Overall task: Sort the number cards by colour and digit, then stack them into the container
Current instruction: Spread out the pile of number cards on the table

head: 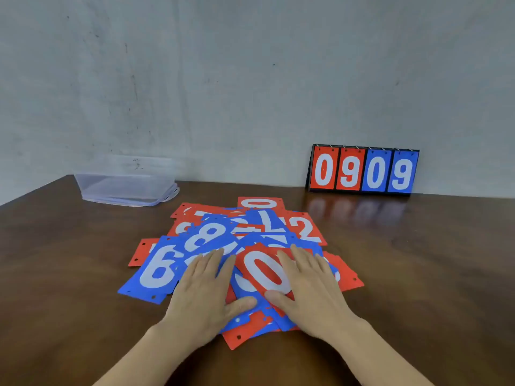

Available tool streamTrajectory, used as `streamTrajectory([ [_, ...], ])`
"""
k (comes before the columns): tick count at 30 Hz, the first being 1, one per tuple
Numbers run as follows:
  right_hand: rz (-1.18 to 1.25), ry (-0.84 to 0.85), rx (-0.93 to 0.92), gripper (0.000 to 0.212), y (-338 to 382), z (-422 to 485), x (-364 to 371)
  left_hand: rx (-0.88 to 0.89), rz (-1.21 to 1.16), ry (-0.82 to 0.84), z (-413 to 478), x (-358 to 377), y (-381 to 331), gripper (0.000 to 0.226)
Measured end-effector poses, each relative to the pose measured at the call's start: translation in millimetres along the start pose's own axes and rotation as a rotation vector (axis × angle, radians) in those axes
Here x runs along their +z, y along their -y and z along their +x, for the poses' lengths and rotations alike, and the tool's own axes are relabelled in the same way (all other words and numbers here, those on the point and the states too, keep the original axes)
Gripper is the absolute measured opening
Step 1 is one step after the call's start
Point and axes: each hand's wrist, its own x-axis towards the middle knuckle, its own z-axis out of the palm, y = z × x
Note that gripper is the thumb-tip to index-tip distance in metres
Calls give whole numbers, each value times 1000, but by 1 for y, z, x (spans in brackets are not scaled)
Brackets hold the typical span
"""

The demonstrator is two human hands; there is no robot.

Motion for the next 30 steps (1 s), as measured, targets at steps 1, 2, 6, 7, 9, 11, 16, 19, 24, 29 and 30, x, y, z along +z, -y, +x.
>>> streamTrajectory([
  [1, 1, 28, -6, 75, 0, -2, 2, 15, -13, 8, -4, -1, 0, 116],
  [2, -2, 47, -18, 78, -2, -3, 4, 30, -17, 12, -6, 2, -1, 111],
  [6, 10, 115, -29, 99, -3, -5, 10, 41, 5, 52, -5, 7, 0, 92],
  [7, 16, 120, -30, 101, -4, -2, 11, 34, 1, 55, -2, 7, 0, 92],
  [9, 17, 117, -40, 103, -8, 3, 9, 25, -3, 29, 5, 10, 2, 95],
  [11, 9, 121, -49, 103, -12, 12, 11, 13, -2, 32, 13, 12, 3, 100],
  [16, -5, 120, -68, 101, -23, 45, 14, -4, -45, 15, 42, 15, 7, 105],
  [19, -5, 112, -71, 93, -29, 66, 16, -10, -54, 14, 63, 13, 11, 105],
  [24, -10, 114, -53, 82, -36, 101, 20, 6, -59, 26, 100, 13, 22, 100],
  [29, -3, 99, -23, 87, -40, 134, 24, 26, -69, 7, 136, 14, 35, 99],
  [30, 0, 94, -18, 91, -41, 141, 24, 29, -73, 0, 142, 13, 37, 100],
])
